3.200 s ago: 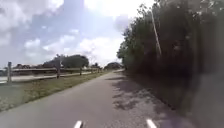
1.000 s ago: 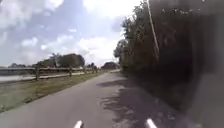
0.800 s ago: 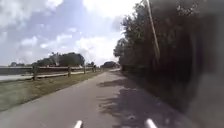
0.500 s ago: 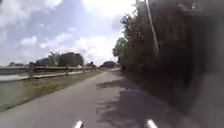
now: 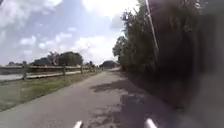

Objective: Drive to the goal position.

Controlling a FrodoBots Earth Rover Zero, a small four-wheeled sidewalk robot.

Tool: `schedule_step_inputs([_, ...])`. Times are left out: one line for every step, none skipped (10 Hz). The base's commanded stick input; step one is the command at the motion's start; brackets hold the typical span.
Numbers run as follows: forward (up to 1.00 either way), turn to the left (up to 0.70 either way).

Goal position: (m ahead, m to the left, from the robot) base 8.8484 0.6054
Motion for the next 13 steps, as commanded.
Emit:
schedule_step_inputs([0.85, 0.00])
schedule_step_inputs([0.85, 0.00])
schedule_step_inputs([0.85, 0.00])
schedule_step_inputs([0.85, 0.00])
schedule_step_inputs([0.85, 0.00])
schedule_step_inputs([0.85, 0.00])
schedule_step_inputs([0.85, 0.00])
schedule_step_inputs([0.85, 0.00])
schedule_step_inputs([0.85, 0.00])
schedule_step_inputs([0.85, 0.00])
schedule_step_inputs([0.85, 0.00])
schedule_step_inputs([0.85, 0.00])
schedule_step_inputs([0.85, 0.00])
